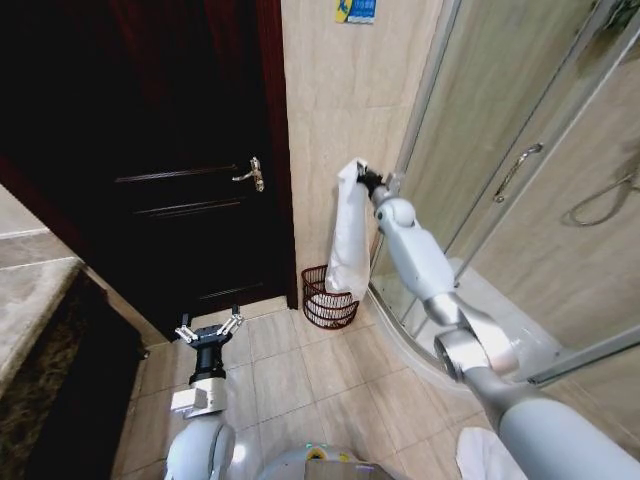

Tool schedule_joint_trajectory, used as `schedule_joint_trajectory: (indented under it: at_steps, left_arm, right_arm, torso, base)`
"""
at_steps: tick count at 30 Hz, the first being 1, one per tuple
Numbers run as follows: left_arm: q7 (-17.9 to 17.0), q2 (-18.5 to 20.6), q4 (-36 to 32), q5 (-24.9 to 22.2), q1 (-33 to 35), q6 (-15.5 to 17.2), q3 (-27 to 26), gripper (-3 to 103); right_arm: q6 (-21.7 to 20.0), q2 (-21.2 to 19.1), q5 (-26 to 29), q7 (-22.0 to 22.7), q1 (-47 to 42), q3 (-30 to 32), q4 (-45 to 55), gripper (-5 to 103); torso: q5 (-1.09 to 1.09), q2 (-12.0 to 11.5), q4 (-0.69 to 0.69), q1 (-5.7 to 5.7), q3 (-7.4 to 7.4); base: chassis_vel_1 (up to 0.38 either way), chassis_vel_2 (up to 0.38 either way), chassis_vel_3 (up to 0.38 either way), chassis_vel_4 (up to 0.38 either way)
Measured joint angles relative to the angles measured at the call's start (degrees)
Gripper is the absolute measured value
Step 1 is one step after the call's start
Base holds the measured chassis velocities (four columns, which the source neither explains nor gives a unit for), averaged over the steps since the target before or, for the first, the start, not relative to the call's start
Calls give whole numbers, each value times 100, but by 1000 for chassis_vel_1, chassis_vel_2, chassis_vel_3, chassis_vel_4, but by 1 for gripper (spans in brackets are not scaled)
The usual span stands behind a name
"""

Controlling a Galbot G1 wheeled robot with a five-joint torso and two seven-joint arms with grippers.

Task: Discard the used towel into the hamper.

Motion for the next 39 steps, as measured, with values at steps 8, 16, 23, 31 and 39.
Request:
schedule_joint_trajectory:
  at_steps: [8,16,23,31,39]
  left_arm:
    - [8,0,-42,5,23,-29,-22,100]
    - [13,0,-45,52,26,-59,-5,100]
    - [18,0,-80,54,61,-85,-22,100]
    - [36,0,-62,65,48,-126,-1,100]
    - [79,0,-46,86,34,-137,40,100]
  right_arm:
    - [207,240,112,-129,253,75,-208,1]
    - [623,516,-381,-509,-484,413,-738,1]
    - [684,499,-614,-554,-880,468,-600,1]
    - [383,254,-606,-400,-1339,332,-149,1]
    - [493,288,-795,-646,-1392,577,-622,1]
  torso:
    - [0,-197,-1,-91,-112]
    - [2,-419,-2,-188,-230]
    - [2,-624,-1,-284,-344]
    - [3,-837,-3,-378,-459]
    - [3,-1039,-2,-470,-569]
  base:
    - [0,0,0,0]
    - [0,0,0,0]
    - [0,0,0,0]
    - [0,0,0,0]
    - [0,0,0,0]
